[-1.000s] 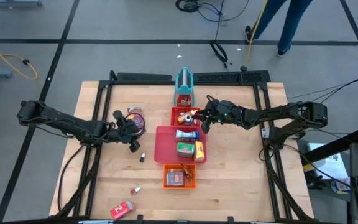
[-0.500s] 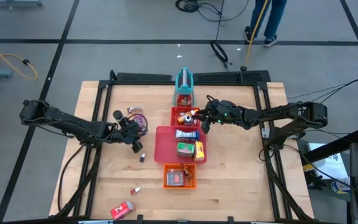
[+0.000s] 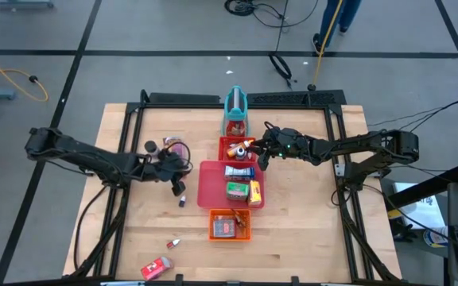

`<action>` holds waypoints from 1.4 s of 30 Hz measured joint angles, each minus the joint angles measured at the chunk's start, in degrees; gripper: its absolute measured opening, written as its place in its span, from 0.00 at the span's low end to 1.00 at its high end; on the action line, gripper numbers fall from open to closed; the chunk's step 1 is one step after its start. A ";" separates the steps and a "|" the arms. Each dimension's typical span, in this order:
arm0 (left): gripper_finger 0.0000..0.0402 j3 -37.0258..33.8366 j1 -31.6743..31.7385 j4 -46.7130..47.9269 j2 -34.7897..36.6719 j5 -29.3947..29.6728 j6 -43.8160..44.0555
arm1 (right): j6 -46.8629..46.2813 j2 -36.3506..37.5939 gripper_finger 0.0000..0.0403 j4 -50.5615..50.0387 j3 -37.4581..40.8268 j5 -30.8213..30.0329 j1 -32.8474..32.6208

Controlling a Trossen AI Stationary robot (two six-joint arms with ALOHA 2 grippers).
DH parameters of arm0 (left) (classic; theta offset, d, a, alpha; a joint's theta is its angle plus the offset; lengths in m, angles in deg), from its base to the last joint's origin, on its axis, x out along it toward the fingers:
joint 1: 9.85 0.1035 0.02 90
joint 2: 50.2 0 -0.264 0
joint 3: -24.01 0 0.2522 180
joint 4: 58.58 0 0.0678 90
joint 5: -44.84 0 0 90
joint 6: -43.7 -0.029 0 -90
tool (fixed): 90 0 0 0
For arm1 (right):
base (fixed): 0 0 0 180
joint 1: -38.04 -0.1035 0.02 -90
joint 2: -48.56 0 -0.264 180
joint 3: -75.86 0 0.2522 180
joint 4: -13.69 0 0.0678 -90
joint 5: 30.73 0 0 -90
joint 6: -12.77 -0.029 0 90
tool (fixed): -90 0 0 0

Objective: Pick & Place Kitchen Items
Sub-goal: Put the orange food coloring bottle into the red bin

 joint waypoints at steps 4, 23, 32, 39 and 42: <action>0.11 4.50 1.27 -0.01 0.02 0.59 -4.27 | 0.00 0.00 0.26 0.00 0.00 -0.01 0.00; 0.11 16.78 14.75 -16.75 -15.72 -9.57 -18.26 | -0.42 0.00 0.26 0.02 0.00 -0.17 0.02; 0.11 20.44 19.40 -21.04 -25.21 -14.38 -19.57 | -0.42 -0.01 0.26 0.02 0.00 -0.21 0.00; 0.11 23.42 20.60 -21.61 -30.24 -14.88 -19.67 | -0.41 -0.02 0.26 0.02 0.00 -0.23 0.01; 0.12 23.56 20.92 -23.41 -31.23 -15.29 -19.77 | -0.33 0.00 0.26 0.02 0.00 -0.23 0.00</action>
